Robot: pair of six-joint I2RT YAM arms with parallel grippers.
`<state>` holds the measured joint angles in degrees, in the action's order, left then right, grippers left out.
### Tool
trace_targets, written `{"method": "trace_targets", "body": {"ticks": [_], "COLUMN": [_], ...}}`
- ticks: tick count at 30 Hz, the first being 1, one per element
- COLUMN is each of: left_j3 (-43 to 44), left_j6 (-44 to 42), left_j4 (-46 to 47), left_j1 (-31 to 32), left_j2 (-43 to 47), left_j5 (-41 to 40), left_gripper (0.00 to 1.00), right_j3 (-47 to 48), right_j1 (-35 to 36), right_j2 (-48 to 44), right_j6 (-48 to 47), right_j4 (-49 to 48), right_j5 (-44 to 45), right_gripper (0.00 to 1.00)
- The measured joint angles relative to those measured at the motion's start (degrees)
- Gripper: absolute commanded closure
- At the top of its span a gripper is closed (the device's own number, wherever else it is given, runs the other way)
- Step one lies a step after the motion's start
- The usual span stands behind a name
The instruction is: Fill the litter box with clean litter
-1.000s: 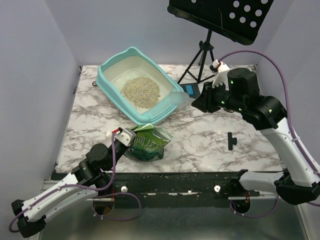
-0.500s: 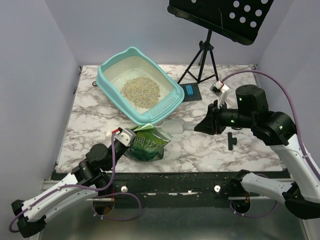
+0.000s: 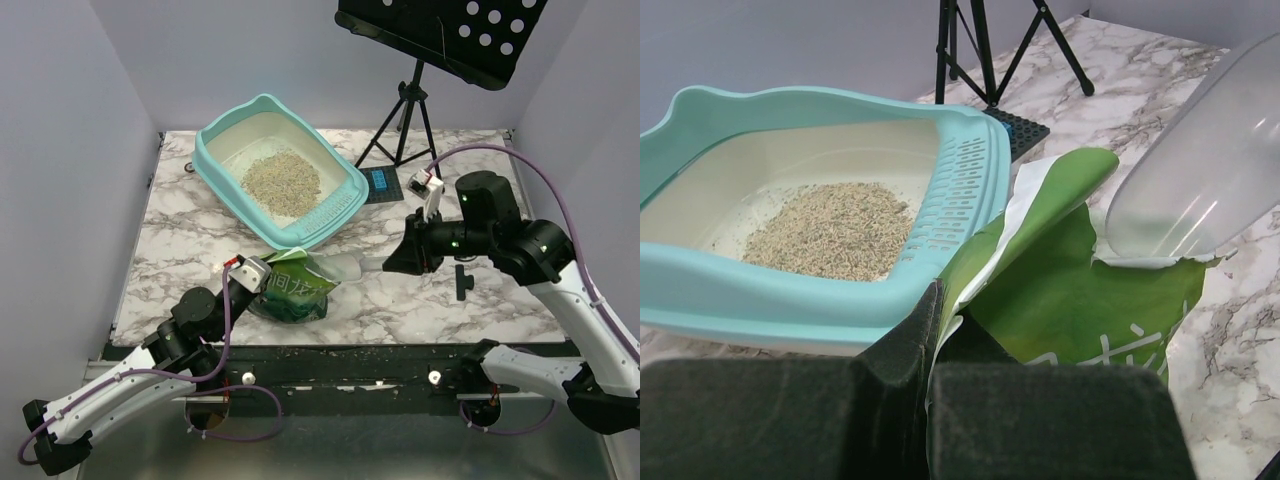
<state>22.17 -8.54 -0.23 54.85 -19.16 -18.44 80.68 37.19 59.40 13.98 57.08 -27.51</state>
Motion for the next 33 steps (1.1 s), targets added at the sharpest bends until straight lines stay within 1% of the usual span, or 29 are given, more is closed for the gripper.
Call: {"method": "trace_targets", "body": {"ticks": [8, 14, 21, 25, 30, 33], "left_j3": [0.00, 0.15, 1.81, 2.43, 2.71, 2.71], "left_j6": [0.11, 1.16, 3.30, 4.24, 5.14, 5.27], "left_j4": [-0.33, -1.38, -3.39, -4.85, -6.34, -6.80], "left_j1": [0.00, 0.00, 0.00, -0.04, -0.04, -0.04], "left_j2": [0.09, 0.09, 0.13, 0.90, 2.08, 2.54], "left_j5": [1.33, 2.73, 2.82, 2.84, 3.87, 4.39], "left_gripper": [1.00, 1.00, 1.00, 1.00, 1.00, 1.00], "right_j3": [-3.87, -4.31, -0.76, 0.59, 1.01, -1.66], "right_j1": [0.85, 3.17, 5.38, 5.99, 5.99, 5.99], "right_j2": [3.37, 9.75, 20.26, 25.29, 28.13, 28.33], "right_j6": [-0.52, 0.70, 6.25, 9.99, 14.99, 18.51], "right_j4": [-3.04, -5.62, -6.27, -5.11, -5.16, -8.33], "right_j5": [-1.42, -3.34, -3.91, -1.92, -0.85, -0.96], "right_gripper": [0.99, 0.99, 0.99, 0.99, 0.99, 0.99]}}
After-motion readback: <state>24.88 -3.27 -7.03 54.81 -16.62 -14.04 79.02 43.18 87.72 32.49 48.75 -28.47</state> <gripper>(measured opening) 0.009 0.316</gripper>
